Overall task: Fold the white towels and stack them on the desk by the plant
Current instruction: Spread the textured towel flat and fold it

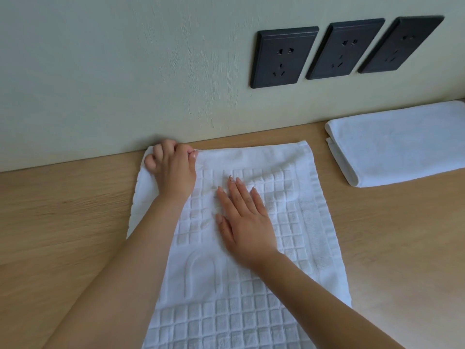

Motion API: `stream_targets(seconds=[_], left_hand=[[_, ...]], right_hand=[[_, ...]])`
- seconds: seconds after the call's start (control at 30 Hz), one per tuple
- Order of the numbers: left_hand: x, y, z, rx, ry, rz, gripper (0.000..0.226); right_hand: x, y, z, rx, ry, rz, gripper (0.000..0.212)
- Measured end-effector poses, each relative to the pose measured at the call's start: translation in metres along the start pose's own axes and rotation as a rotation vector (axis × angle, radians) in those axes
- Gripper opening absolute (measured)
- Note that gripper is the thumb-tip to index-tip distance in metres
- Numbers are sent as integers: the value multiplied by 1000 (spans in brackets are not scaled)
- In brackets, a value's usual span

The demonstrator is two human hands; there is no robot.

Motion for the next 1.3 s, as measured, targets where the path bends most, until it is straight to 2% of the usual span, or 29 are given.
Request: stream_targets(seconds=[0.27, 0.37, 0.43, 0.47, 0.5, 0.57, 0.67, 0.77, 0.9, 1.03, 1.1, 1.2, 1.23, 1.3], left_hand=[[2, 2, -3, -37, 50, -44, 19], [0, -16, -17, -36, -77, -17, 29], [-3, -37, -19, 131, -108, 54, 40], [-2, -47, -17, 245, -41, 98, 47], [0, -55, -13, 333, 59, 141, 53], [7, -62, -7, 392, 208, 192, 57], [8, -57, -6, 377, 212, 161, 54], [6, -54, -7, 359, 224, 155, 52], [7, -57, -8, 335, 239, 161, 53], [6, -57, -14, 362, 188, 147, 54], [6, -69, -29, 306, 91, 81, 54], [6, -123, -62, 181, -45, 79, 49], [7, -146, -69, 194, -45, 90, 50], [14, -187, -70, 279, 87, 106, 56]], right_hand=[[-1, -1, 4, 35, -46, -14, 53], [0, -1, 0, 11, 1, 25, 53], [5, 7, -6, -31, 157, 155, 55], [9, 15, -9, -56, 257, 216, 56], [15, 24, -12, -77, 335, 235, 55], [23, 41, -10, -47, 375, 185, 56], [2, 53, 0, 99, 115, 156, 65], [-47, 56, -2, 137, -123, 272, 55], [-97, 54, -23, 98, -213, 362, 55], [-106, 55, -30, 82, -216, 388, 56], [-86, 48, -38, -21, -117, 411, 56], [-16, 9, -55, -239, 199, 322, 55], [14, -9, -57, -248, 293, 260, 55], [60, -44, -50, -152, 408, 160, 55]])
Point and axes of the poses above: each hand's wrist, its own y-axis towards the middle knuckle, its own z-axis out of the palm, x = y × z, the point moved 3 cm from there along y, towards the middle knuckle, and after that the axes turned 9 degrees about -x, right-handed, at the moved point
